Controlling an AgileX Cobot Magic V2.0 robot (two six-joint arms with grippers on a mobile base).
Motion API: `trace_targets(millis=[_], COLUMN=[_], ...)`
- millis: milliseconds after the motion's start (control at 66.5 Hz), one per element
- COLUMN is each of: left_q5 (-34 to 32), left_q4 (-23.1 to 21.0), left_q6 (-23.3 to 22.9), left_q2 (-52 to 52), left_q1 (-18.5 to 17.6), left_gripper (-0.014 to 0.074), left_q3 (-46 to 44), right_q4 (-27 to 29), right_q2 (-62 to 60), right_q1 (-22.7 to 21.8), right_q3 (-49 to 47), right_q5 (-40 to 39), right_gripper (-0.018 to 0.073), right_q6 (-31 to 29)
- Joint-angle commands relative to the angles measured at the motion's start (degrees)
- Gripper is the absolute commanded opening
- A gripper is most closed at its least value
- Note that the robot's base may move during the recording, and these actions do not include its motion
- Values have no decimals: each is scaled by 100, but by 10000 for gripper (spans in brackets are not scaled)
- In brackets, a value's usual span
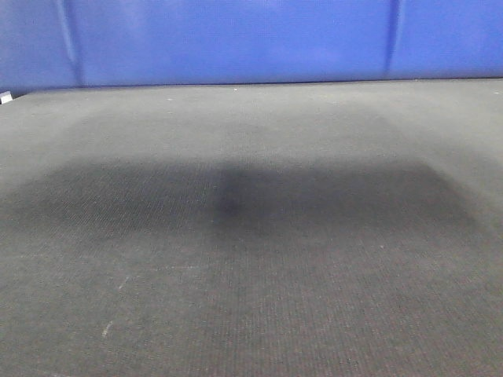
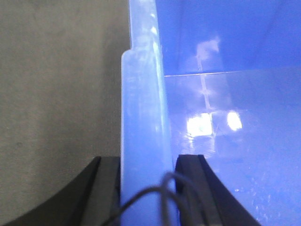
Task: Move blue bin to conveyor side
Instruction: 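Lower the blue bin onto the dark table top with both grippers, then open both grippers and release the blue bin rim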
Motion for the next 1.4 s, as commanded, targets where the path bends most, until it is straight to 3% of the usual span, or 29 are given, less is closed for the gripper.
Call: trace_targets(millis=[0,195,391,766,947,1067,1172,1217,1277,1382], left_q5=[-735,-1216,-1272,-1611,-1566,-1510,-1377,-1370,-1366,-1396], left_q4=[-117,-117,-126,-204,-204,-204,-204,-204,-204,-204], left_q6=[39,39,39,39,39,39,39,39,39,39], left_q2=[168,699,1157,1609,1722,1722,1708,1691,1608,1333], left_q1=[-28,-28,-28,-28,-28,-28,-28,-28,-28,-28], left_gripper=[-20,-20,-20,-13,113,309,491,559,618,610], left_q3=[-97,-97,-97,-97,-97,-107,-119,-119,-129,-129], right_q4=[235,214,177,11,-136,-151,-151,-155,-169,-180], right_q2=[193,800,1210,1625,1676,1676,1676,1665,1617,1445], right_q1=[12,12,12,12,12,1,1,1,1,1], right_q3=[-98,-98,-98,-98,-98,-98,-98,-98,-98,-98], right_q5=[-631,-1029,-1553,-1802,-1763,-1728,-1670,-1606,-1516,-1461], right_gripper=[-78,-78,-78,-78,-71,88,388,570,568,568], right_q6=[-123,-123,-123,-123,-123,-123,-123,-123,-123,-123])
